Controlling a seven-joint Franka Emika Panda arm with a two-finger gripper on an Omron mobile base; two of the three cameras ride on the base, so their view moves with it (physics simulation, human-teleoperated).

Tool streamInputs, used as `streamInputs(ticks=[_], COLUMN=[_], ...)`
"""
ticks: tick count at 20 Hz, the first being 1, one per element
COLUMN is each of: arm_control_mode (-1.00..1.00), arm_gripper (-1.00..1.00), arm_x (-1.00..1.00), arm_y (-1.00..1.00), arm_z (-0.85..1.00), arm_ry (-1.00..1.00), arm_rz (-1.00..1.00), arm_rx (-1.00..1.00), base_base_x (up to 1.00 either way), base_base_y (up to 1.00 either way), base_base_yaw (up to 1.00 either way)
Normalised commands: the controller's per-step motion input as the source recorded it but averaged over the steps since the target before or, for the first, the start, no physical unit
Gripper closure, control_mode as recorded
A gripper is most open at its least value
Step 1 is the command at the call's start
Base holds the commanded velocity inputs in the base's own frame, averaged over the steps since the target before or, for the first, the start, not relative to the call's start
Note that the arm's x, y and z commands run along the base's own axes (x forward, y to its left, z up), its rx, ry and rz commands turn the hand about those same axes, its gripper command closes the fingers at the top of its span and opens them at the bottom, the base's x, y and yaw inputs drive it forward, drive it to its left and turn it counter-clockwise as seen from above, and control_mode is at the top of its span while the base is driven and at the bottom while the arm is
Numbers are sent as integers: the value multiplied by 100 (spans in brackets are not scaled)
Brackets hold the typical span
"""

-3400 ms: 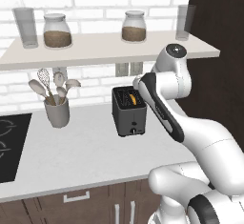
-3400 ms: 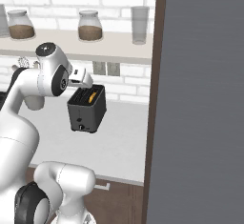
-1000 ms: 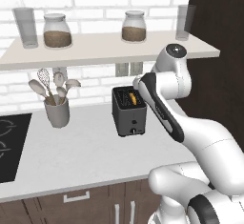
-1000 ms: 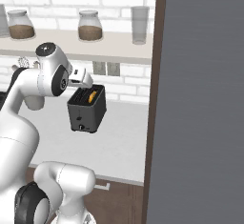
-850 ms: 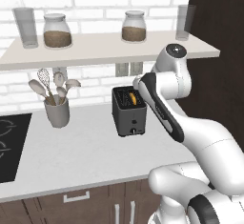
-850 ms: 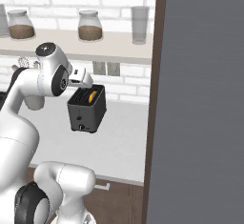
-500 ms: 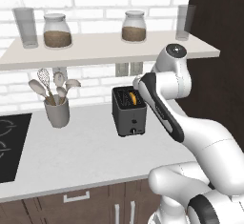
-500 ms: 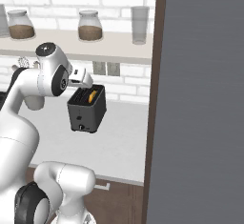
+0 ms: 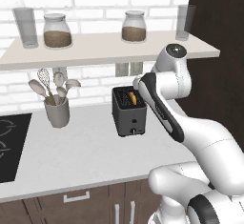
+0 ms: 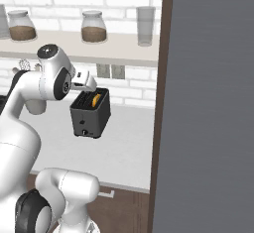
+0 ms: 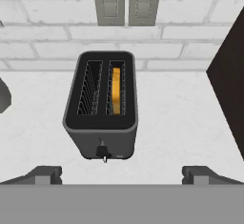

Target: Start the toaster. Once the lever pops up, take the bread to the plate on the dining counter.

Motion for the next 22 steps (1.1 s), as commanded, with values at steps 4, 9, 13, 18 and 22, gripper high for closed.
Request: streamInputs(ticks=[4,9,13,18,22], arm_control_mode=[-100,-100,-100,-100,-100], arm_gripper=[-100,-100,-100,-100,-100], arm_x=[0,0,0,0,0], arm_y=[0,0,0,0,0], arm_z=[0,0,0,0,0], arm_ry=[0,0,0,0,0], arm_rz=[0,0,0,0,0], arm_rx=[0,0,0,0,0], base_base_x=[0,0,0,0,0], base_base_y=[0,0,0,0,0], base_base_yaw=[0,0,0,0,0])
